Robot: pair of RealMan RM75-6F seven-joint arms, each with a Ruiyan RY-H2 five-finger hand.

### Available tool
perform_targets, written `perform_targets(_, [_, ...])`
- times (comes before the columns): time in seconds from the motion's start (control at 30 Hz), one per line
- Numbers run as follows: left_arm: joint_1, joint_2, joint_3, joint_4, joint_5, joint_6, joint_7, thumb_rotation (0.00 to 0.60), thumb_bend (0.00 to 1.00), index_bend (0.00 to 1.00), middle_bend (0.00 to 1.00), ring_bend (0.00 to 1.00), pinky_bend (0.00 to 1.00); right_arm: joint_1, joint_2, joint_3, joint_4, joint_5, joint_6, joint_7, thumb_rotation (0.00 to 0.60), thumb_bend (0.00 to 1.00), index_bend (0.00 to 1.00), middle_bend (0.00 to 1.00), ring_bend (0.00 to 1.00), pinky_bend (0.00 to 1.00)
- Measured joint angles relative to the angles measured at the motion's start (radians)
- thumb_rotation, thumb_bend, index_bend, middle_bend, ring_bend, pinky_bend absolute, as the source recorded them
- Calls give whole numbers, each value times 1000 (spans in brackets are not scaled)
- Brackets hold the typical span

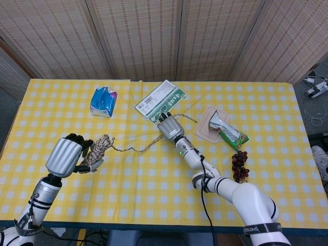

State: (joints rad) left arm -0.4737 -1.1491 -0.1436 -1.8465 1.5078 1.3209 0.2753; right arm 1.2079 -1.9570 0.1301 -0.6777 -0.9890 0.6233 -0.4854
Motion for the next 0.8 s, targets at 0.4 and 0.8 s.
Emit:
perform_targets(0.4, [6,7,-2,2,-3,-1,-9,348,241,703,719,536,474,11,-93,46,162,-49,-49,52,600,270,455,262,89,168])
perform_targets(0.8, [12,8,0,8,-2,2,-16,348,241,703,719,536,475,18,-152,84,276,-100,-79,108,600,259,505,280,100,168])
